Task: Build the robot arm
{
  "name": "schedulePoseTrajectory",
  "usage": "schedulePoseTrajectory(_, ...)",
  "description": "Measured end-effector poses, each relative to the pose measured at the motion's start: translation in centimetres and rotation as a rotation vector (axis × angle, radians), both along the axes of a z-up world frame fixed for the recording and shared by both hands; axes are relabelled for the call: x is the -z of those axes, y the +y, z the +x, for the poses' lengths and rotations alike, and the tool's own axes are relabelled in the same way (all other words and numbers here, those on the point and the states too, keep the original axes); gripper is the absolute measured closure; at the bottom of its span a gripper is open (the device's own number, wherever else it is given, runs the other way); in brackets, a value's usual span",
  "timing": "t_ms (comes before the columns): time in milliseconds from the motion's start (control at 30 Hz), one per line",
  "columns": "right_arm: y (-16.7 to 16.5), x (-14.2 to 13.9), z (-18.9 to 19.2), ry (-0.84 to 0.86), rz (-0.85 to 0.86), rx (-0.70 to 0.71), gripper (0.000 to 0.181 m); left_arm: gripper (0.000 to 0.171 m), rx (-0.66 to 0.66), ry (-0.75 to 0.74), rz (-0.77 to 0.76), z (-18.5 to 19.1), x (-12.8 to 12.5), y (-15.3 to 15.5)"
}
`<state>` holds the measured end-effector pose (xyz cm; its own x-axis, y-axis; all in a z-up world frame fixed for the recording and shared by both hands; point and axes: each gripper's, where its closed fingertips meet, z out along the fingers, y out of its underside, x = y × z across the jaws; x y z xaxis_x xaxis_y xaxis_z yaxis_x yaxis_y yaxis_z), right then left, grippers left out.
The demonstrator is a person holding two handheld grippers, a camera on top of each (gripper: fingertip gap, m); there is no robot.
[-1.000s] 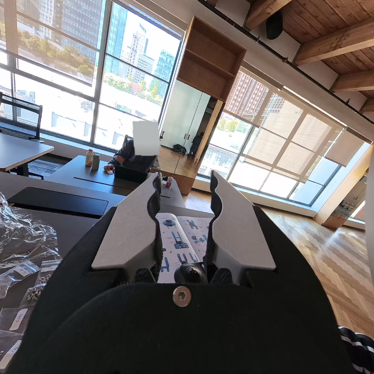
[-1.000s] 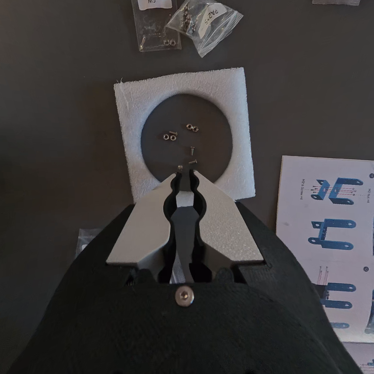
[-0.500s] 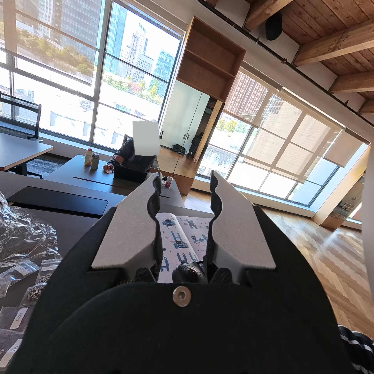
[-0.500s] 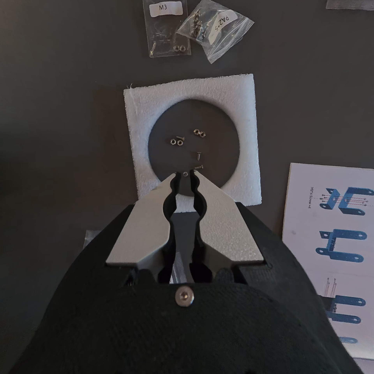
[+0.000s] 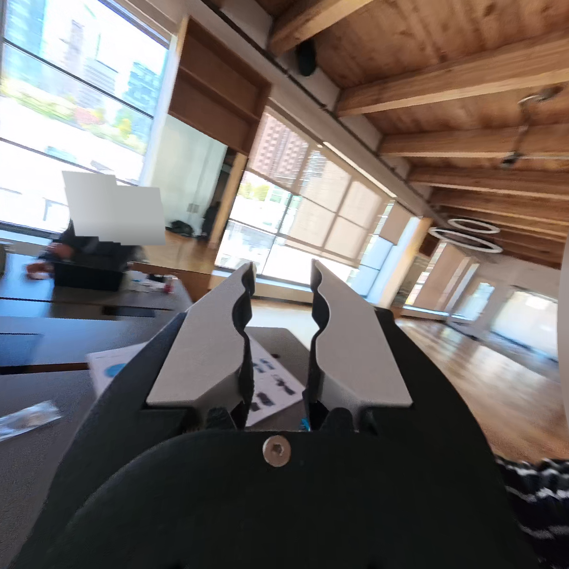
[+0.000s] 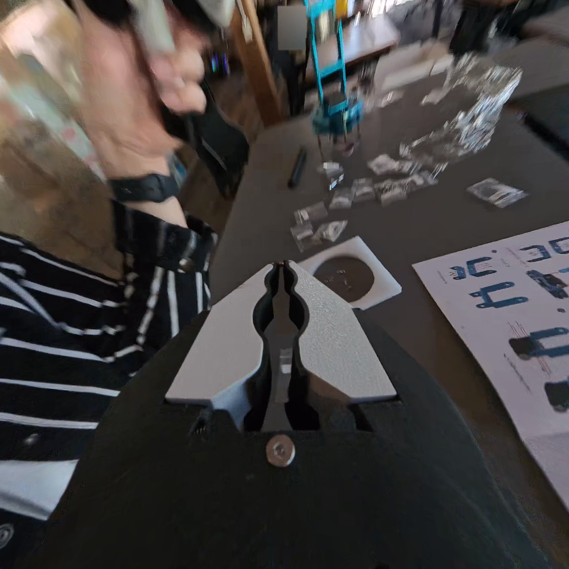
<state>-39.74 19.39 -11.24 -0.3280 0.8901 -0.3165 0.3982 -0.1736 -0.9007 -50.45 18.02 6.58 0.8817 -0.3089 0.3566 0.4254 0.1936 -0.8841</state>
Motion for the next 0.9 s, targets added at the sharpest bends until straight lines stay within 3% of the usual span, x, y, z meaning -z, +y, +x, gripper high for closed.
schedulePoseTrajectory(67, 0.6, -0.6, 3.8, 0.028, -0.056, 0.053, 0.179, 0.138, 0.124, -0.045, -0.003, 2.0, 0.0, 0.5)
schedulePoseTrajectory(167, 2.8, 2.2, 9.8, -0.054, 0.031, 0.231, 0.179, 0.139, 0.258, -0.085, -0.046, 4.9, 0.9, 1.4)
schedulePoseTrajectory(233, 3.0, 3.5, 13.5, -0.062, -0.009, 0.326, 0.179, 0.142, 0.314, -0.068, -0.081, 6.8, 2.3, 2.1)
schedulePoseTrajectory(367, 2.6, 5.1, 18.7, 0.009, -0.186, 0.489, 0.179, 0.145, 0.452, -0.036, -0.123, 11.1, 7.3, 3.9)
schedulePoseTrajectory(467, 2.6, 7.8, 21.4, -0.018, -0.192, 0.620, 0.179, 0.145, 0.655, 0.007, -0.132, 15.9, 11.2, 3.2)
schedulePoseTrajectory(533, 2.4, 9.2, 22.8, -0.049, -0.178, 0.668, 0.179, 0.145, 0.684, 0.075, -0.176, 18.6, 14.3, 2.5)
schedulePoseTrajectory(633, 2.3, 9.7, 23.9, -0.058, -0.220, 0.653, 0.179, 0.144, 0.684, 0.178, -0.227, 23.1, 17.7, 0.2)
schedulePoseTrajectory(733, 2.8, 8.2, 24.8, 0.019, -0.310, 0.580, 0.179, 0.142, 0.646, 0.367, -0.240, 28.2, 20.5, -1.4)
schedulePoseTrajectory(800, 3.5, 7.3, 25.5, 0.070, -0.340, 0.512, 0.179, 0.144, 0.584, 0.440, -0.285, 30.8, 22.1, -0.7)
schedulePoseTrajectory(900, 4.7, 6.1, 26.3, 0.119, -0.409, 0.364, 0.179, 0.145, 0.521, 0.391, -0.384, 34.1, 23.3, 1.2)
